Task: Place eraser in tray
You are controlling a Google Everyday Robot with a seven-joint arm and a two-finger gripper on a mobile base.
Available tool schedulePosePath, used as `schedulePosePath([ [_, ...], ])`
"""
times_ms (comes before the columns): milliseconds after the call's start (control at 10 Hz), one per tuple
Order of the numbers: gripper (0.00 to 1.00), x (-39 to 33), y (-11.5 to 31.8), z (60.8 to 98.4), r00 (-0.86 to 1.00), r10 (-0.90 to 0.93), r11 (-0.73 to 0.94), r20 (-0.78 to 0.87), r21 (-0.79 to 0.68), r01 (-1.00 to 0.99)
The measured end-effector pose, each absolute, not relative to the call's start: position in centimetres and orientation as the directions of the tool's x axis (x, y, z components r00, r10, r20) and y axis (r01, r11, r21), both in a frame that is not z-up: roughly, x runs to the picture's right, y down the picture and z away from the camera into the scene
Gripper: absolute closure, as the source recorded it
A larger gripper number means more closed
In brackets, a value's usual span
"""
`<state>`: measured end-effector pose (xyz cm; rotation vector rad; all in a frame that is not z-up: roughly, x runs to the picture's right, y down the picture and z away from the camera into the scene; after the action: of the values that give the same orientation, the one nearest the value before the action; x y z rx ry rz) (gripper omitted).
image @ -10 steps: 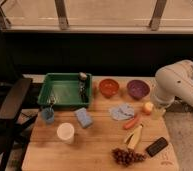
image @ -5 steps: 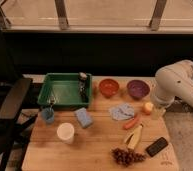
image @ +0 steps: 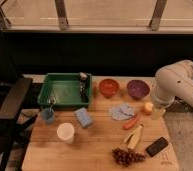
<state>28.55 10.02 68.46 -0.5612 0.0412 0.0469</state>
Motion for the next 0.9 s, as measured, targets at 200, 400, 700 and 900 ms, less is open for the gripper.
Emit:
schedulePosePath([
  [200,0.35,28.6,10.0,68.5,0.998,0.033,0.846,-0.052,-0.531,-0.056],
  [400,0.35,28.5,10.1,68.5,0.998,0.029,0.846,-0.054,-0.531,-0.054],
  [700,0.35,29.6,8.4,69.4,0.987,0.075,0.85,-0.141,-0.509,-0.137],
  [900,0.35,29.4,7.8,70.2,0.993,0.014,0.845,-0.115,-0.53,-0.073],
])
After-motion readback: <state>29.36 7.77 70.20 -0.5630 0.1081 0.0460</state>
